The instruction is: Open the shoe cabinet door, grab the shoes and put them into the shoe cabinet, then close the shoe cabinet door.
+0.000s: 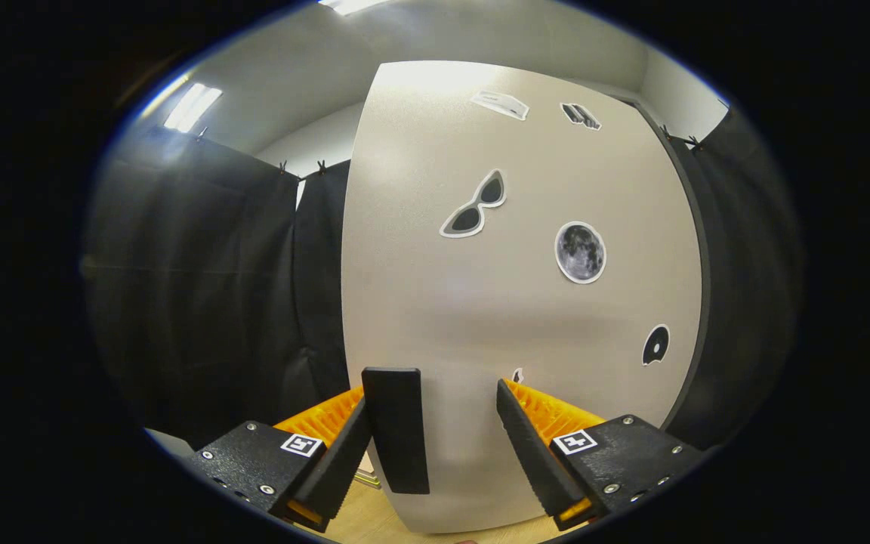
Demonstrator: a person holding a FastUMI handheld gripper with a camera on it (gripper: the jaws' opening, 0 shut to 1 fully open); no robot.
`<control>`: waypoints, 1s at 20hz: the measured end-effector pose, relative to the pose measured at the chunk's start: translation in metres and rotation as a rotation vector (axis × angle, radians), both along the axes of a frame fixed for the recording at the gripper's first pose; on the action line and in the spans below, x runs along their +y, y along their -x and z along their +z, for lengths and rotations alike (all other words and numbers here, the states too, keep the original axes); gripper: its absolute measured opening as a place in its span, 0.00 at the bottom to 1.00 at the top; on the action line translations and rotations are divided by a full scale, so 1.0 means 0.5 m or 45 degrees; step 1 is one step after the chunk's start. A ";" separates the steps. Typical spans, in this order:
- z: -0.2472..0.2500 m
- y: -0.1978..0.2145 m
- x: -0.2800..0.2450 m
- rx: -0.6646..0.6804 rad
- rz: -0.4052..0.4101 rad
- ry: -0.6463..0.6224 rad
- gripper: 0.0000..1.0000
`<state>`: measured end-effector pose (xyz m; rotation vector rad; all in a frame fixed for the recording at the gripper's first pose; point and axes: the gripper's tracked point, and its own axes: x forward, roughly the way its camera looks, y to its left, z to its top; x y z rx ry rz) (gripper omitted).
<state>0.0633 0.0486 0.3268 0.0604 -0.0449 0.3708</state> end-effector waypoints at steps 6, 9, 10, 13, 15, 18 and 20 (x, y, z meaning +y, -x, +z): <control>-0.003 -0.017 0.015 -0.004 -0.038 0.009 0.96; -0.005 -0.023 0.018 -0.008 -0.075 0.025 0.96; -0.005 -0.024 0.016 -0.010 -0.088 0.029 0.96; -0.004 -0.029 0.011 -0.014 -0.128 0.040 0.96; -0.005 -0.033 0.008 -0.015 -0.158 0.039 0.96; -0.006 -0.044 0.010 -0.019 -0.207 0.047 0.96; -0.009 -0.050 0.001 -0.019 -0.230 0.068 0.96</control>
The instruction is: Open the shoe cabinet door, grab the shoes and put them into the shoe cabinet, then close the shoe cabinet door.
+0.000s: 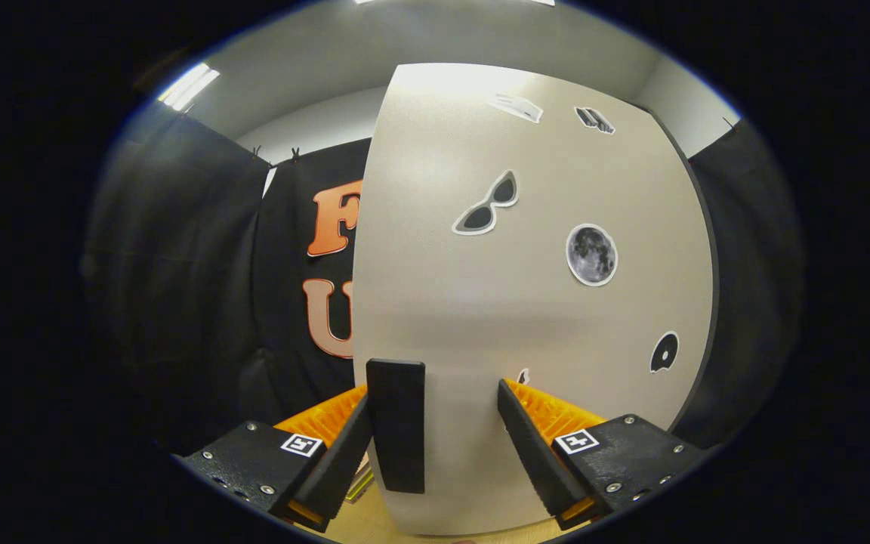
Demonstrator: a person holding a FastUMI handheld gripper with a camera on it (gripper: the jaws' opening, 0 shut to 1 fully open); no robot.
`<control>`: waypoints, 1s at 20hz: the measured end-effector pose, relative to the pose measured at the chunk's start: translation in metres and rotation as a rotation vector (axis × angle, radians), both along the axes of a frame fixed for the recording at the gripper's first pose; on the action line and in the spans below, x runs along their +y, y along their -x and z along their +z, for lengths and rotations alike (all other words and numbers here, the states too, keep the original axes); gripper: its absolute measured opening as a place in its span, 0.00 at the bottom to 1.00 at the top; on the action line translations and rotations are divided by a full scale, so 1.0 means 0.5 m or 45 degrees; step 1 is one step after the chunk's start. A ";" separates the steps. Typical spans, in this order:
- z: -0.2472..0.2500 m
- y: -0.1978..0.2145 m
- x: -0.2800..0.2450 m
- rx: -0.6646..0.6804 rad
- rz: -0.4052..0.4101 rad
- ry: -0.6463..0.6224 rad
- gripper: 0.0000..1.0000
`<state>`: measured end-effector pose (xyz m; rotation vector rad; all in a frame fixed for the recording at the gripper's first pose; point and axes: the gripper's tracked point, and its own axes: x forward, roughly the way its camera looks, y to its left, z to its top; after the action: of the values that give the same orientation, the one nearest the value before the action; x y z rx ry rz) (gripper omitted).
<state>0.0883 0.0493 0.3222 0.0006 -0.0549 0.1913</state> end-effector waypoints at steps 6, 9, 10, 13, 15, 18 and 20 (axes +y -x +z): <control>-0.008 -0.008 -0.003 0.009 -0.047 0.035 0.96; -0.004 -0.006 -0.002 0.016 -0.053 0.044 0.96; 0.001 -0.008 -0.003 0.009 -0.055 0.039 0.96; 0.010 -0.003 -0.003 0.005 -0.053 0.037 0.96; 0.019 0.003 -0.004 -0.002 -0.049 0.031 0.96; 0.027 0.025 -0.011 -0.008 -0.055 0.030 0.96; 0.033 0.051 -0.018 -0.014 -0.060 0.022 0.96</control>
<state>0.0627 0.0404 0.3385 -0.0192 -0.0641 0.1450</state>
